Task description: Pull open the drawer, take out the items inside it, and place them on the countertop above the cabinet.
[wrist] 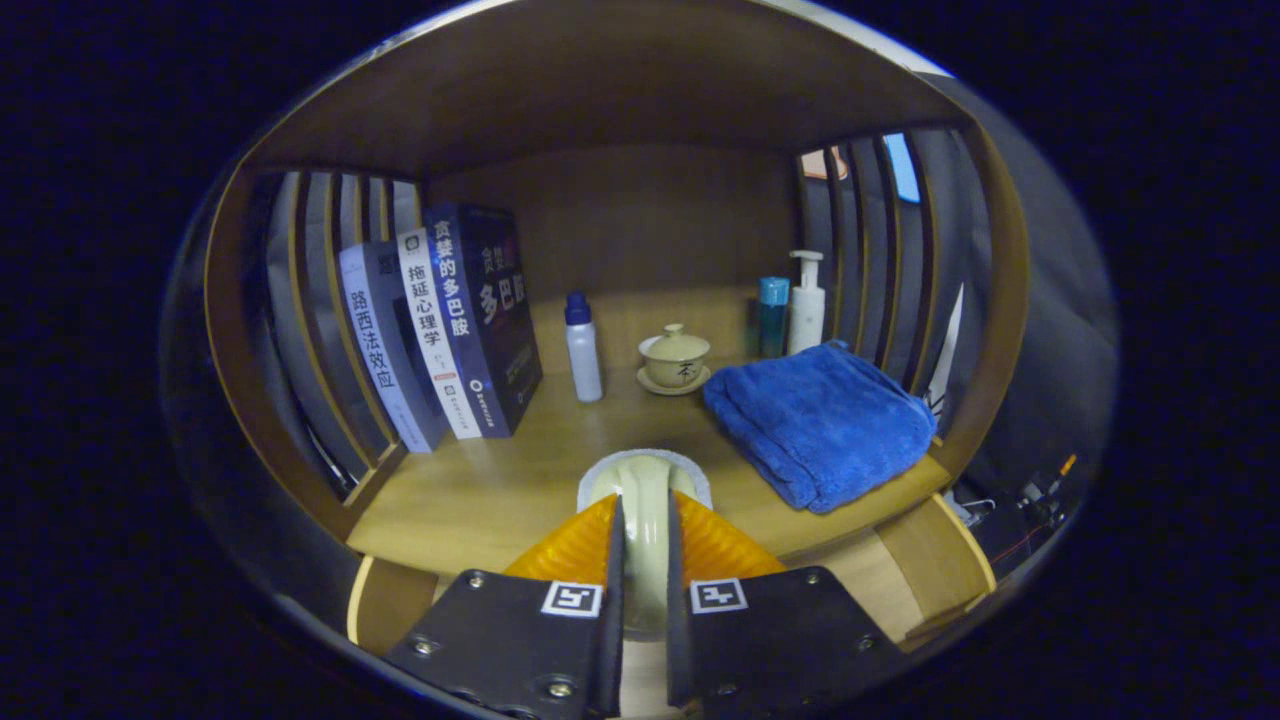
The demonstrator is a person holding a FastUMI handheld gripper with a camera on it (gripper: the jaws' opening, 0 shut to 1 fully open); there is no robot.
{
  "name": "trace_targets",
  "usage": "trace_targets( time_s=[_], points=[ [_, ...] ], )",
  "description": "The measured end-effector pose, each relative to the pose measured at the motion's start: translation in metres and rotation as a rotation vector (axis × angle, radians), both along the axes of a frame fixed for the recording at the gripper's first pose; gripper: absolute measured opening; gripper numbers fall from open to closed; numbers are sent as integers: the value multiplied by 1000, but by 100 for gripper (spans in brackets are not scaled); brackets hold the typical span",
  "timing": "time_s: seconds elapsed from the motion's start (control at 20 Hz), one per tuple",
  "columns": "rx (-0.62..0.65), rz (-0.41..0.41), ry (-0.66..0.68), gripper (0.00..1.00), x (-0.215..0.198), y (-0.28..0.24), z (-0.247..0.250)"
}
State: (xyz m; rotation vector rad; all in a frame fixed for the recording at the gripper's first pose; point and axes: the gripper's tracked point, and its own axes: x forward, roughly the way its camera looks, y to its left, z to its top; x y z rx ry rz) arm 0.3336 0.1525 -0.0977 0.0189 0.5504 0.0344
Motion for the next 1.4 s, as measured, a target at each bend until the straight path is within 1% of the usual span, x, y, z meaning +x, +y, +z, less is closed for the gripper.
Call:
trace_targets(
  time_s=[0.1, 0.15, 0.35, 0.75, 1.05, 1.2, 1.25, 1.4],
  points=[
    [-8, 3, 30, 18, 7, -1, -10],
    [4, 0, 15, 18, 15, 1, -7],
    [27, -5, 22, 18, 31, 0, -16],
    [44, -49, -52, 18, 67, -2, -18],
    [50, -60, -84, 18, 79, -5, -17],
    [30, -69, -37, 24, 78, -9, -31],
    [28, -64, -56, 29, 79, -7, -29],
    [22, -73, -90, 40, 81, -15, -19]
  ],
)
